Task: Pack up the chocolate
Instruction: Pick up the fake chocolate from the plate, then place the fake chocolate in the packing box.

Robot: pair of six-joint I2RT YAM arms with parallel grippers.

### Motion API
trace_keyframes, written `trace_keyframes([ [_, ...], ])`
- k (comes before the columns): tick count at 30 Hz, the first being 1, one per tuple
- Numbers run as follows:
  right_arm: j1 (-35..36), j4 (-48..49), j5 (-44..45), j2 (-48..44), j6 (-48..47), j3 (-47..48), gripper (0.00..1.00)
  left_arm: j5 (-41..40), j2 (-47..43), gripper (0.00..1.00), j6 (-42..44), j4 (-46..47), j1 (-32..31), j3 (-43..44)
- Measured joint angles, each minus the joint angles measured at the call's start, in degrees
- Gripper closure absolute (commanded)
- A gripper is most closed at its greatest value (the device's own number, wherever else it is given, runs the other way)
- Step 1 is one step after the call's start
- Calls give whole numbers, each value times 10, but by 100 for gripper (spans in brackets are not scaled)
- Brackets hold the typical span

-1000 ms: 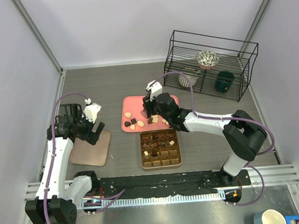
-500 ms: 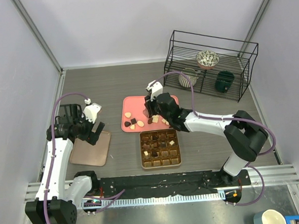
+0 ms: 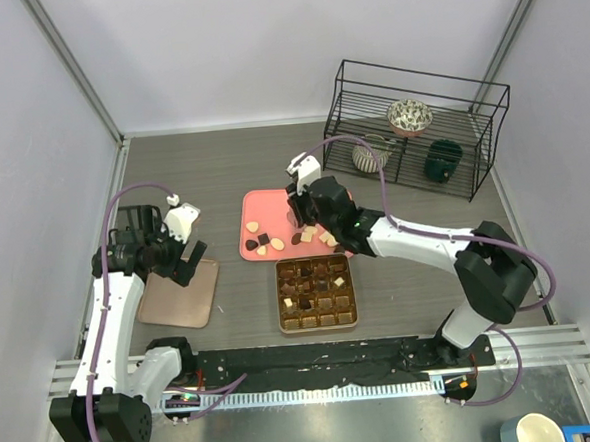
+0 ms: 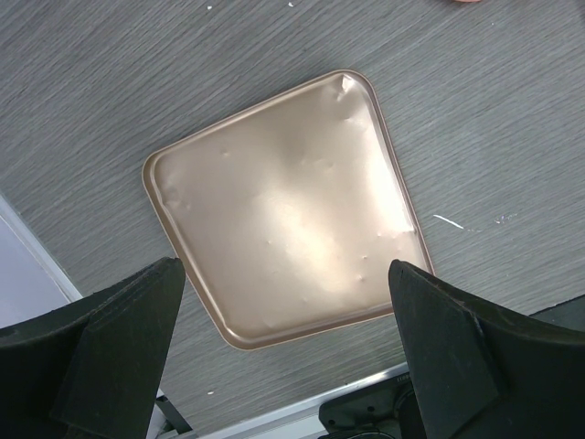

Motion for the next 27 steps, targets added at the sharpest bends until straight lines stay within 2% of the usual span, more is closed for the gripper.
trace_keyframes([
  [6,0,-28,0,-68,-5,6,73,0,1,0,0,0,0,0],
  [14,19,-79,13,-242,17,-51,72,0,7,0,-1,0,0,0],
  [18,81,-130,44,-331,31,-99,72,1,12,0,-3,1,0,0],
  [27,224,-249,136,-404,103,-136,72,7,18,0,-17,5,0,-5],
])
